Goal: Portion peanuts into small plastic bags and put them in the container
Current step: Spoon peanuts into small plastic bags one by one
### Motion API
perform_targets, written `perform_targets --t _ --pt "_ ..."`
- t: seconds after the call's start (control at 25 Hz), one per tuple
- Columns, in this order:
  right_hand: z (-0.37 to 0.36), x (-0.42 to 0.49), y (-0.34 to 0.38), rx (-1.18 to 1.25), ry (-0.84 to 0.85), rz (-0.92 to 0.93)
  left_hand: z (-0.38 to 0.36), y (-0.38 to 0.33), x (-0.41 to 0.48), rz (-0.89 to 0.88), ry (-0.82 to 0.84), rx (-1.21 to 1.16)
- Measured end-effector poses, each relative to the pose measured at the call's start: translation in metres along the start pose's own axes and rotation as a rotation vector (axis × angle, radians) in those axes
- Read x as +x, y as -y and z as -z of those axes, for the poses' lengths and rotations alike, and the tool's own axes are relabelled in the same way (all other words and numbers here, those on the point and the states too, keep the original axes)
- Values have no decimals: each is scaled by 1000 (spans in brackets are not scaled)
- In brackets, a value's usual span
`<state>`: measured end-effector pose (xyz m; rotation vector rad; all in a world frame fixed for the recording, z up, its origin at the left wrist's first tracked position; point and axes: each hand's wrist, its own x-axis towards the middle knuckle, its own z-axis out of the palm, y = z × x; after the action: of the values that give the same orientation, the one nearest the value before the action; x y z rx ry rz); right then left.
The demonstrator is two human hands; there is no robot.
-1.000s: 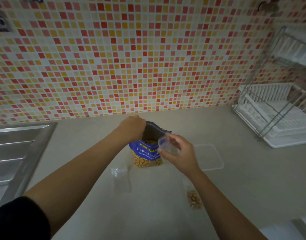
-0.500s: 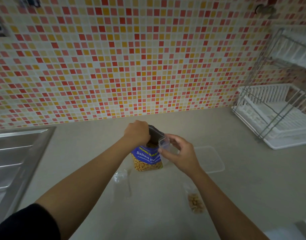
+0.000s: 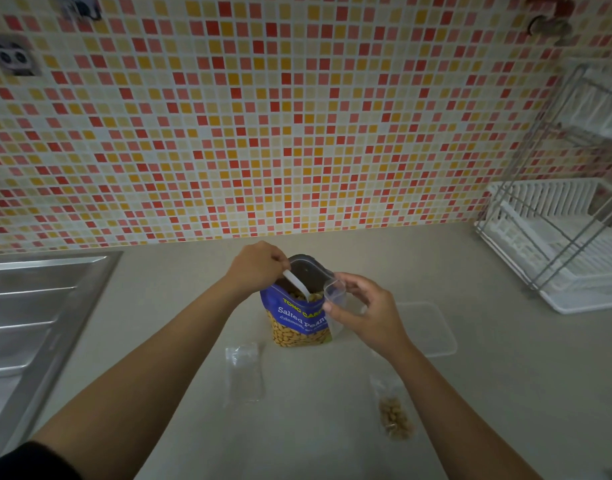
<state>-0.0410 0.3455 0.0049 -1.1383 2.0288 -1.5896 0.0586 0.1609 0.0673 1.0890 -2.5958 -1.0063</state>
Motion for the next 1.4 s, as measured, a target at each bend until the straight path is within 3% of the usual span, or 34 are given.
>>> perform_targets --t 0.4,0.8,1.2,1.4 --pt "5 10 20 -266 -39 99 20 30 2 238 -102 -353" --pt "-8 24 38 -463 -8 110 55 30 4 187 -153 -446" --pt "-13 28 38 -450 -24 111 59 -7 0 -19 -28 -230" --pt "-14 28 39 -308 -126 90 66 -63 -3 -304 -40 161"
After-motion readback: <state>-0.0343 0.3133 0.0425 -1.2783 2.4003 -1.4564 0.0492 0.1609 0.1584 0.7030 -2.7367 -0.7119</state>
